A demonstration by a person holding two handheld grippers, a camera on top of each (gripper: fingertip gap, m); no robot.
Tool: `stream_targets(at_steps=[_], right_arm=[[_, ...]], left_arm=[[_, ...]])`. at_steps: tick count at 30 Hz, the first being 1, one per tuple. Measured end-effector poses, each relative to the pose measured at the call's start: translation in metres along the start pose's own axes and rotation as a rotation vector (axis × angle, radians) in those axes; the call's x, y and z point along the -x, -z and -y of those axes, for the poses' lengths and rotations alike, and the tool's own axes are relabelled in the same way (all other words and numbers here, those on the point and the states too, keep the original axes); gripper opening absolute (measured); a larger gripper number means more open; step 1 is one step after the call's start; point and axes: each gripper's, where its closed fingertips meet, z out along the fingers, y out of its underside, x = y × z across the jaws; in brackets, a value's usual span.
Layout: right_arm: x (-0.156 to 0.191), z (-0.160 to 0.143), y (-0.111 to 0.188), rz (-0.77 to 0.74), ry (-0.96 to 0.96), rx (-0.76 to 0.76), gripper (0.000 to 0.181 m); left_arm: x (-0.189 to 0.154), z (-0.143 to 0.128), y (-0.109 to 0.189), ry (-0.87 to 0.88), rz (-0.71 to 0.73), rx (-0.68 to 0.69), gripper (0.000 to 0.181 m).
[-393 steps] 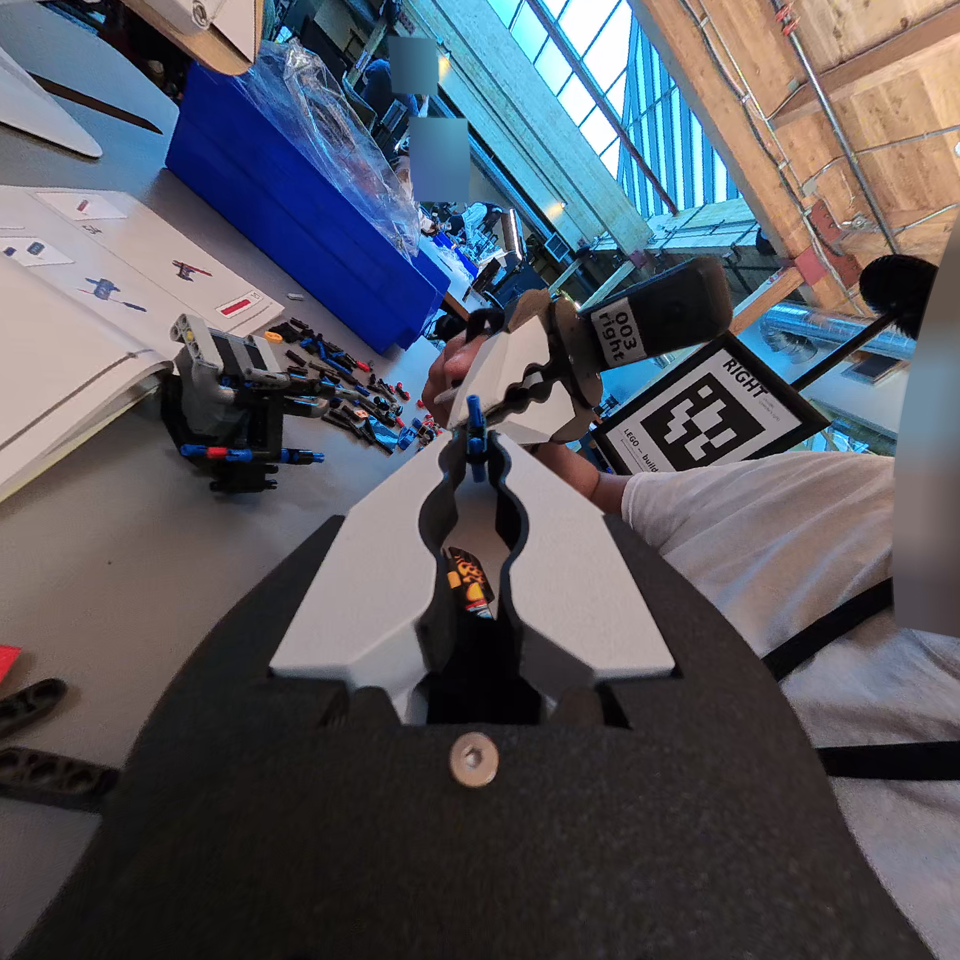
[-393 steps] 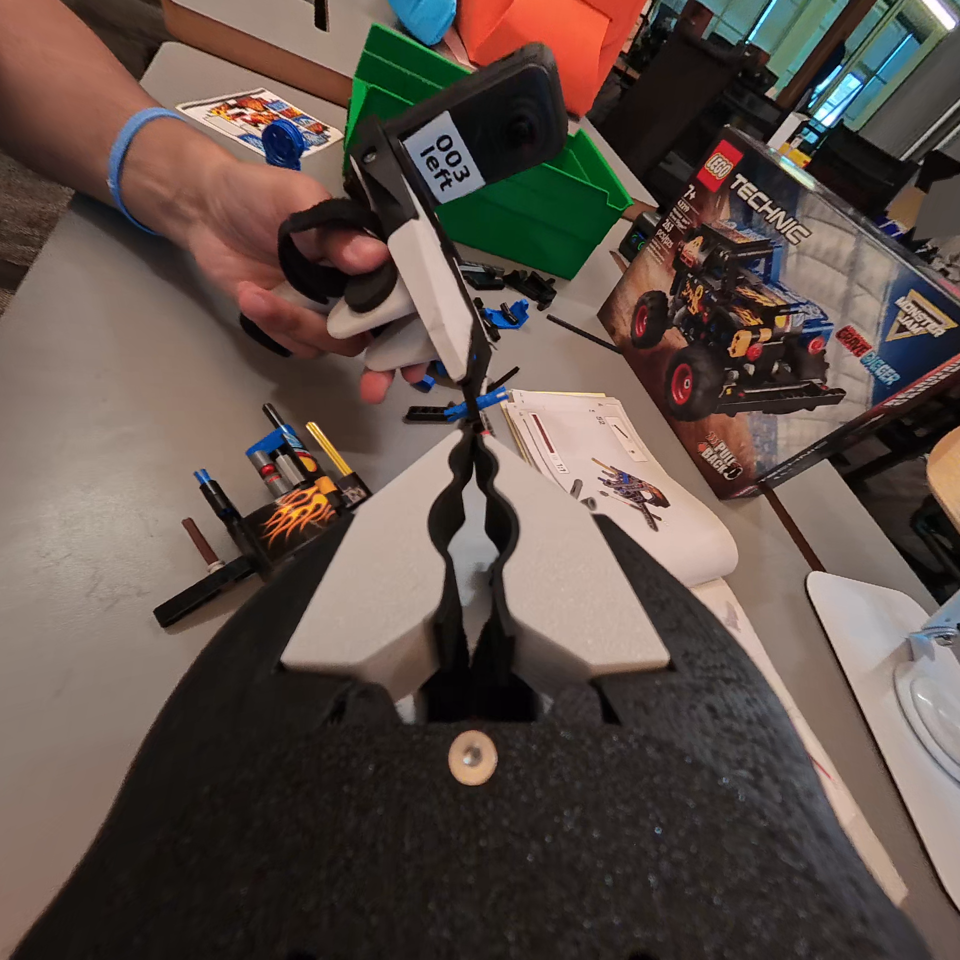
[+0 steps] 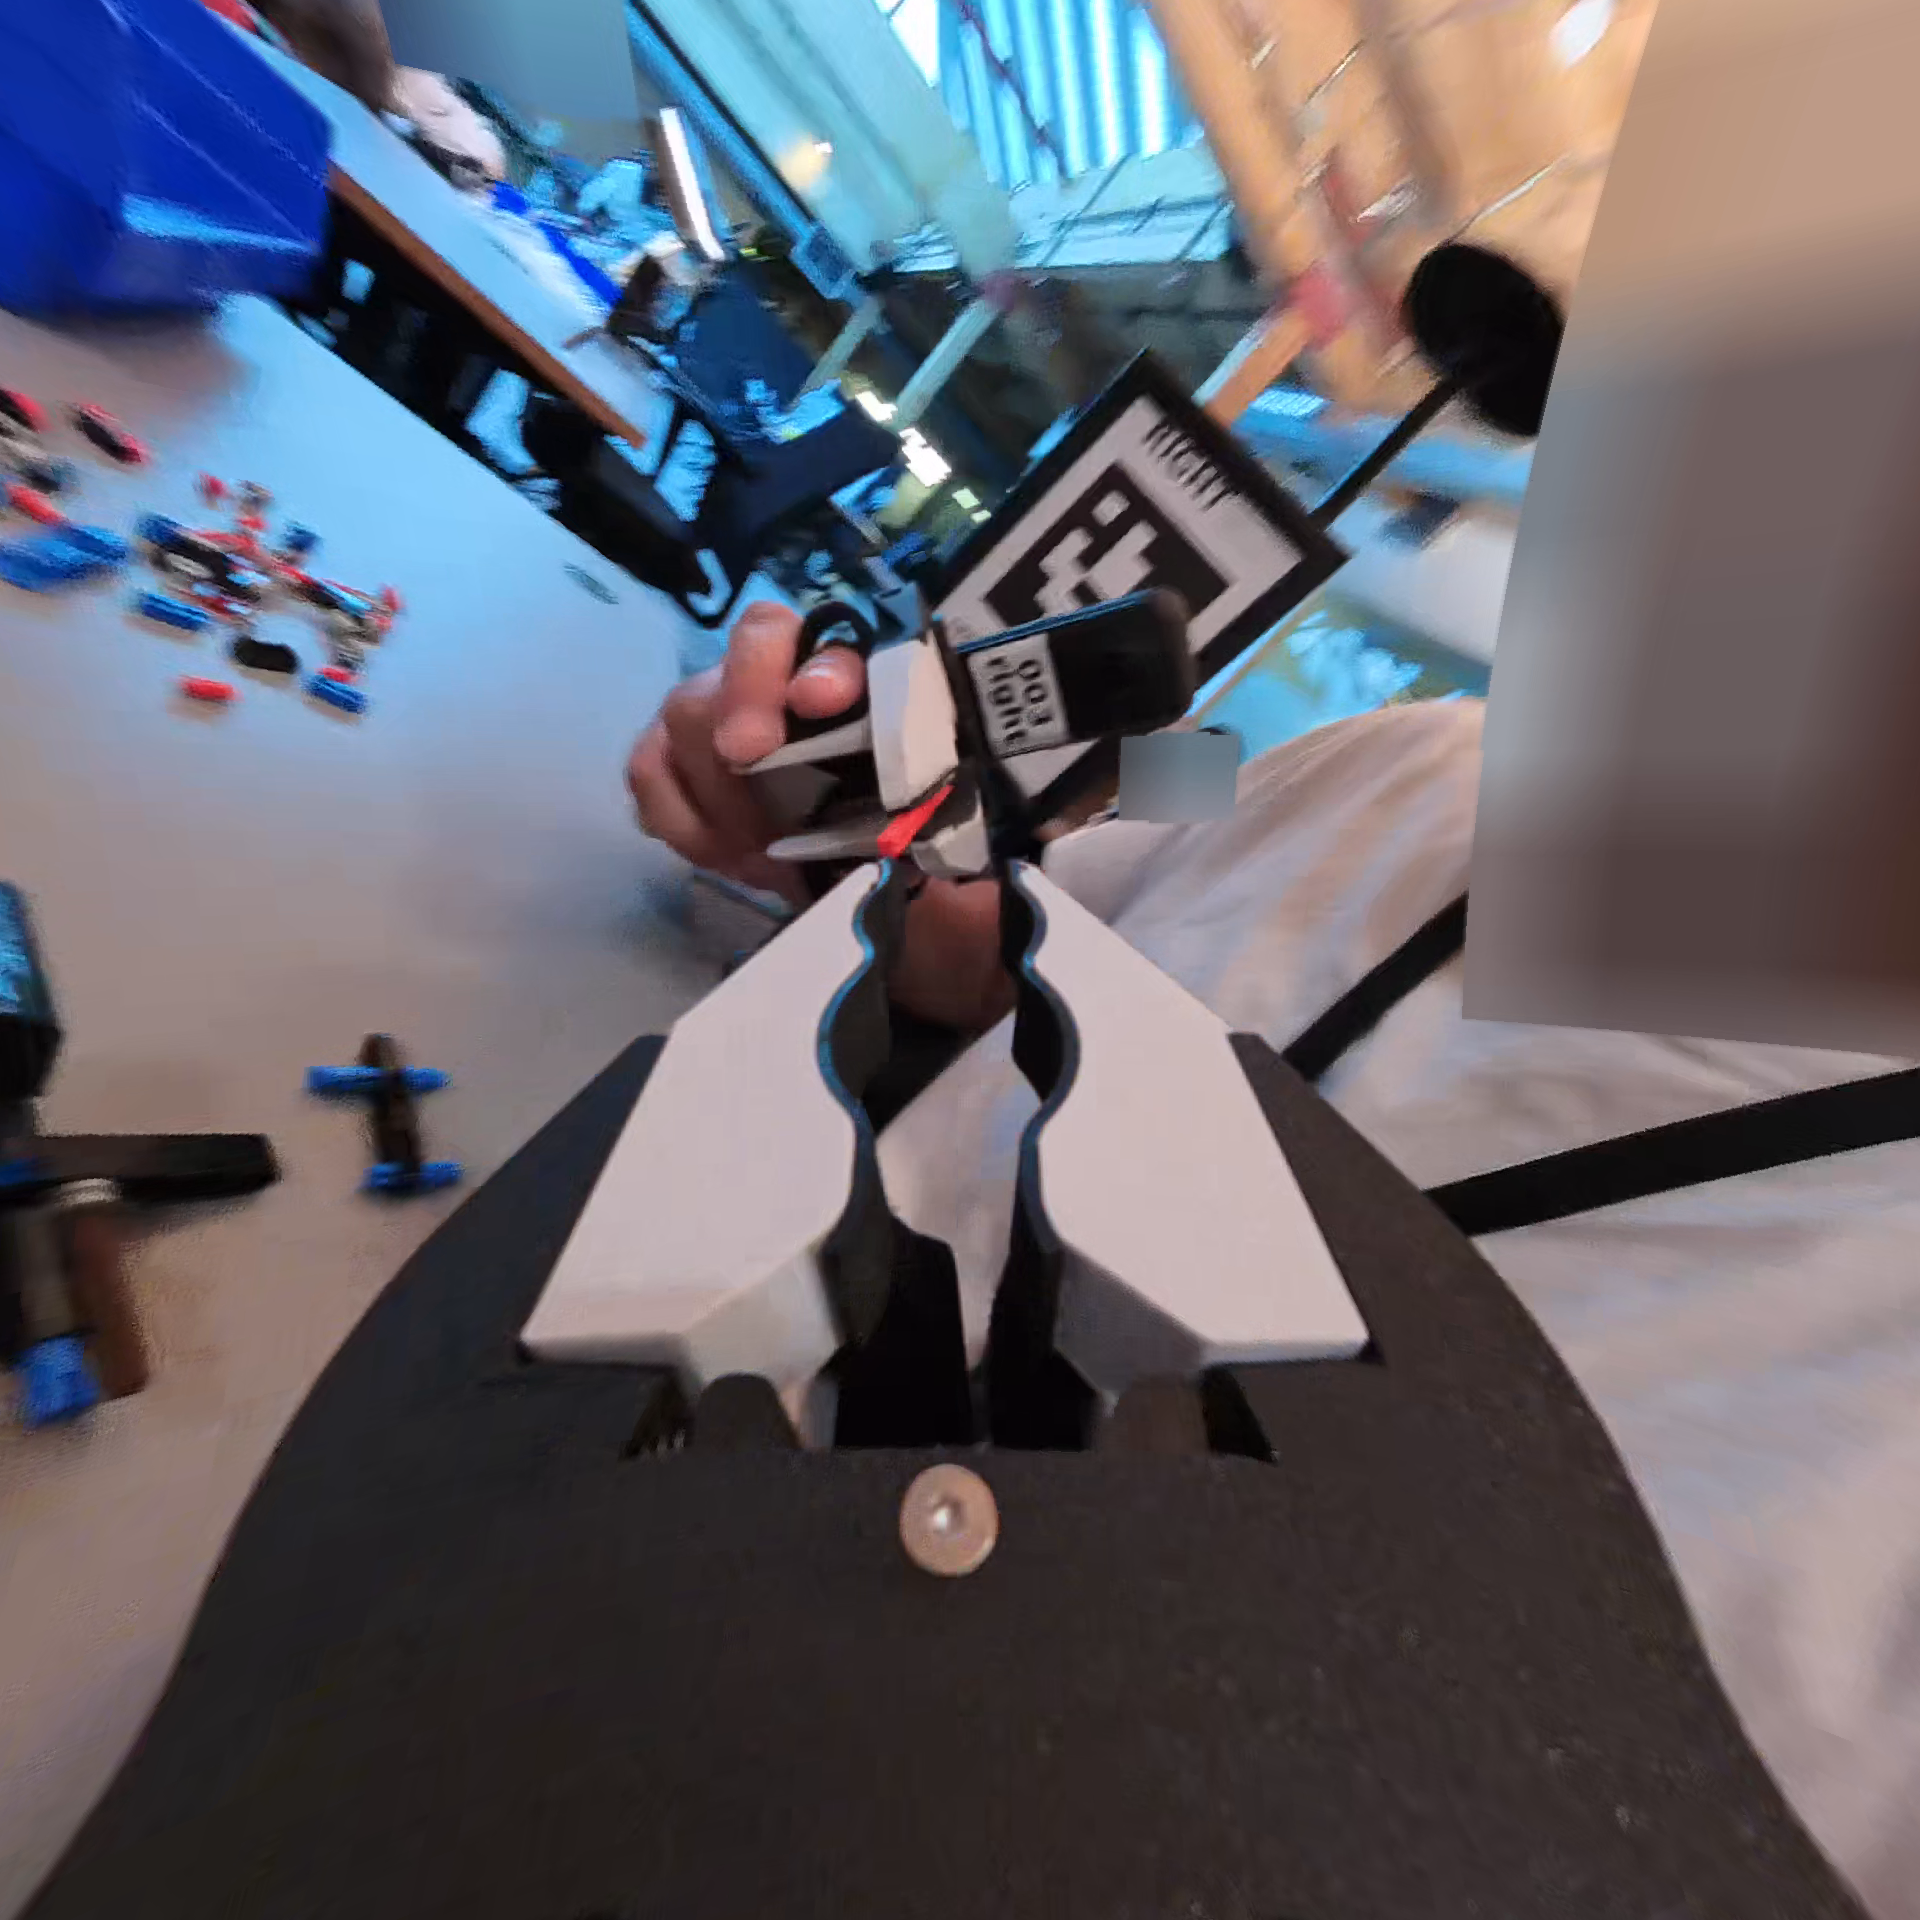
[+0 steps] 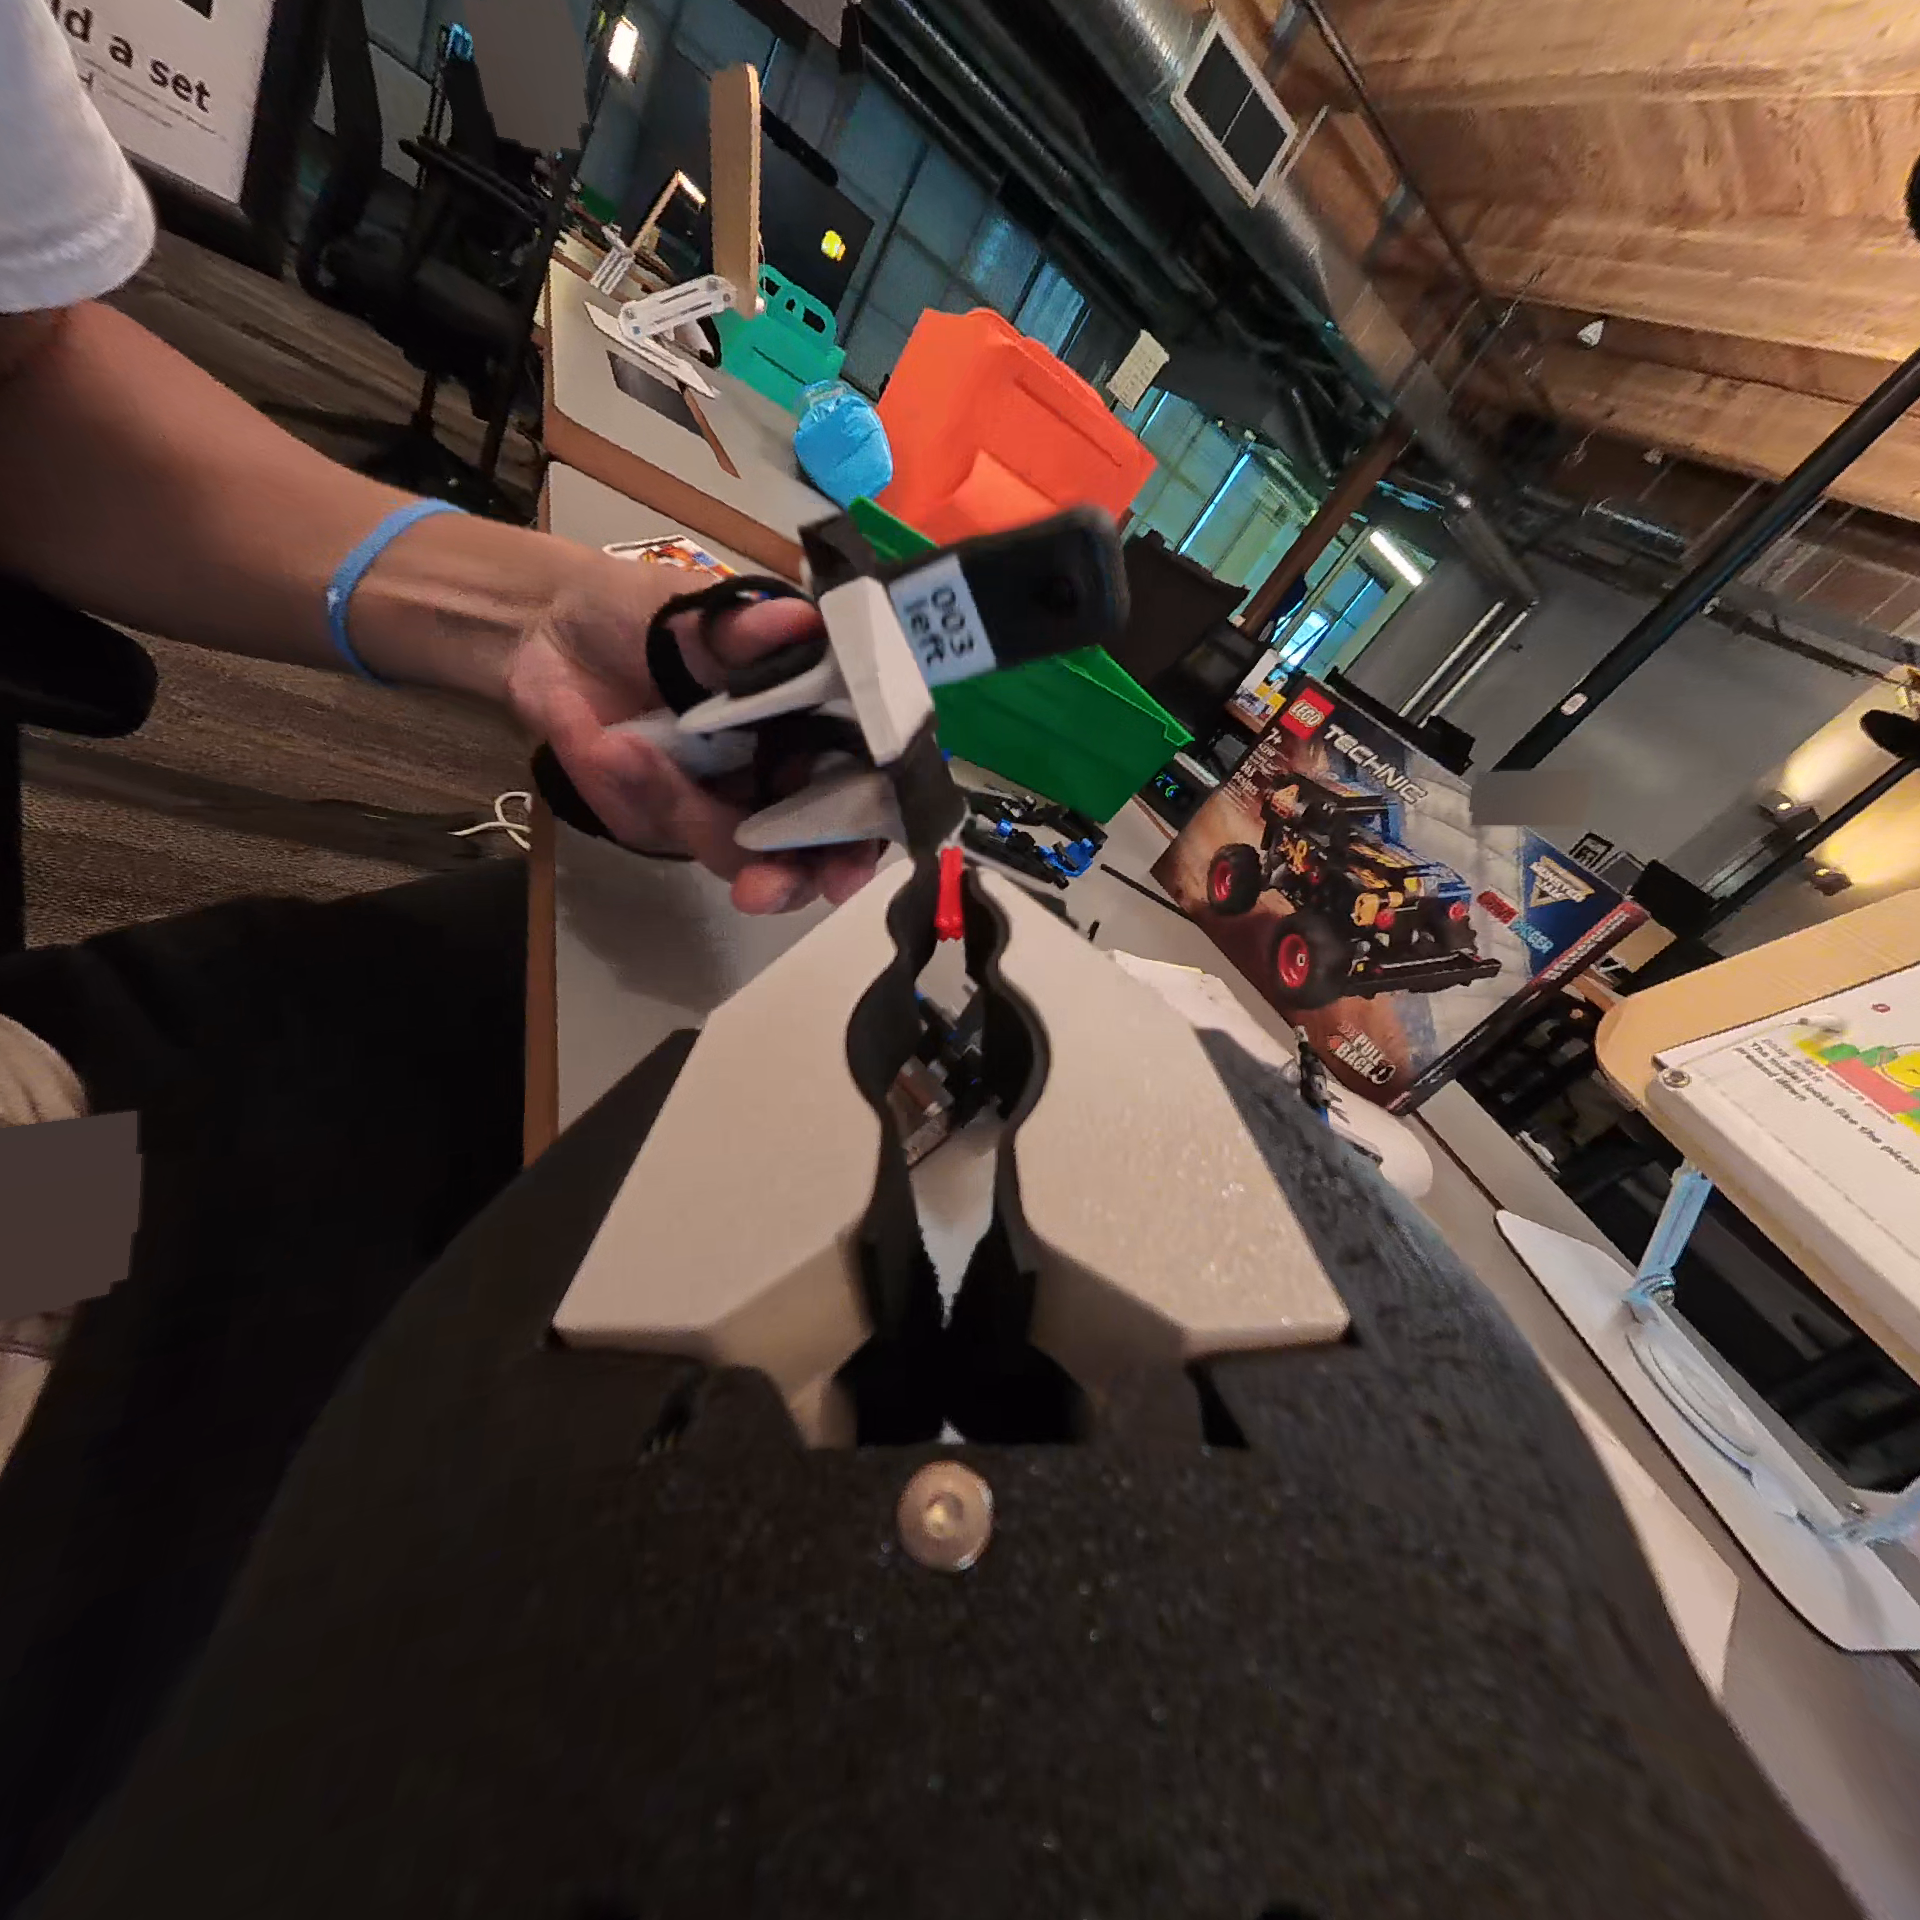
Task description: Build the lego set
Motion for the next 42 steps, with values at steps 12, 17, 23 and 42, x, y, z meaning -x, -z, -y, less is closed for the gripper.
stream_targets(at_steps=[12,17,23,42], right_arm=[[0.005,0.0,-0.001,0.005,0.078,-0.002,0.004],[0.004,-0.009,-0.002,0.009,0.054,0.025,0.004],[0.001,-0.015,-0.002,0.001,-0.029,0.052,0.004],[0.001,-0.006,0.005,0.002,0.018,0.0,0.003]], left_arm=[[0.008,0.002,-0.005,0.098,0.002,-0.035,0.009],[0.018,0.0,-0.004,0.102,0.044,-0.029,0.002],[0.022,0.001,-0.004,0.072,0.076,-0.031,0.002],[0.014,0.0,-0.018,0.118,-0.005,-0.058,0.002]])
